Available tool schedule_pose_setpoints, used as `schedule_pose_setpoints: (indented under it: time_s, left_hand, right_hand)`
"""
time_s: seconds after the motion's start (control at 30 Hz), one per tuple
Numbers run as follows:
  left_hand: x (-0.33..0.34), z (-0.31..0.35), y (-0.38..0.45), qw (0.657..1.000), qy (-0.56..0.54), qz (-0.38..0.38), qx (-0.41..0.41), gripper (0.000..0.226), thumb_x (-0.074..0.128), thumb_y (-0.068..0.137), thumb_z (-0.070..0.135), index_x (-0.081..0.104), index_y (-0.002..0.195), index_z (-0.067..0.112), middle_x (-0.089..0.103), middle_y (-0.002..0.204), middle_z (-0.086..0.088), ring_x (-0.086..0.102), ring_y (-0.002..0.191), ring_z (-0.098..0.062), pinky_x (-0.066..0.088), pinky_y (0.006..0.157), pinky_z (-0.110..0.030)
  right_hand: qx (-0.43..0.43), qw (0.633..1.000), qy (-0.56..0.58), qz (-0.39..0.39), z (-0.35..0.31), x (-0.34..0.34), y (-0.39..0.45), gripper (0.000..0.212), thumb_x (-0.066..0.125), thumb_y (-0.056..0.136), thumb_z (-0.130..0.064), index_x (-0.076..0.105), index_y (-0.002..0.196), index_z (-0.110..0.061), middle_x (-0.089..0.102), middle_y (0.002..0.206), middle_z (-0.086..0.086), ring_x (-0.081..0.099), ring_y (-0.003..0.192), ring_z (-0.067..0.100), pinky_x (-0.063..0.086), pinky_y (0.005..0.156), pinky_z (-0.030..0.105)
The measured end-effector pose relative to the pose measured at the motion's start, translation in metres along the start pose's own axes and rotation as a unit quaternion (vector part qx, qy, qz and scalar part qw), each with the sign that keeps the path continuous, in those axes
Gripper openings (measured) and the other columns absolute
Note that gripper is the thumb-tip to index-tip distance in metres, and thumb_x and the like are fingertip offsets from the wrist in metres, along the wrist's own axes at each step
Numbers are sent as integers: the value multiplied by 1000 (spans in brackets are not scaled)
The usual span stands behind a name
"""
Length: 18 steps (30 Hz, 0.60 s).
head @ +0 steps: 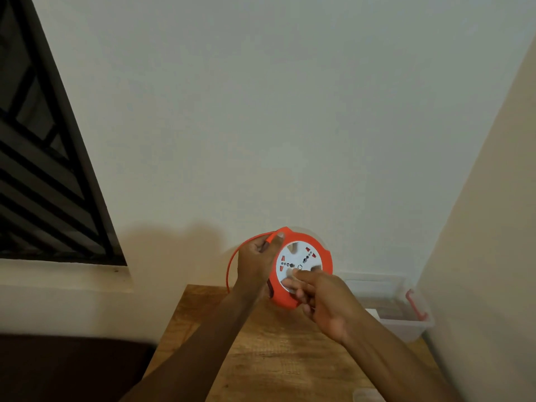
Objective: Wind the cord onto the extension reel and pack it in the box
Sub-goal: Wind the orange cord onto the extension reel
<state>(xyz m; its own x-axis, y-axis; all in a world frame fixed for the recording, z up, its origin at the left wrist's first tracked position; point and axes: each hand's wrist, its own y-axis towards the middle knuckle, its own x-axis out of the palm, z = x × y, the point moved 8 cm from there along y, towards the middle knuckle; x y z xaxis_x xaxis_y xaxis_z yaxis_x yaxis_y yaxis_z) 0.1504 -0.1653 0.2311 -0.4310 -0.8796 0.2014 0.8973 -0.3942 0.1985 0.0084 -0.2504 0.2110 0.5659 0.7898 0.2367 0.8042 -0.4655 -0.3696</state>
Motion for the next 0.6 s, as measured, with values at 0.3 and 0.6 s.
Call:
schedule_pose_setpoints:
  time_s: [0.3, 0.6]
  left_hand:
    - [-6, -2, 4, 998, 31, -39, -24, 14, 71, 93, 41, 76, 98, 28, 82, 82, 15, 80, 73, -13, 59, 54, -20]
    - [2, 1, 0, 990, 102, -97, 17, 2, 73, 92, 41, 75, 91, 41, 79, 83, 26, 79, 78, -5, 59, 59, -16]
  right_hand:
    - [-441, 558, -699, 70, -40, 27, -22, 39, 81, 72, -23, 69, 110, -26, 57, 136, 7, 56, 116, 33, 53, 87, 46]
    - [-425, 352, -834, 1, -21, 35, -16, 63, 84, 71, -37, 57, 129, -35, 59, 127, 23, 61, 108, 43, 53, 86, 52]
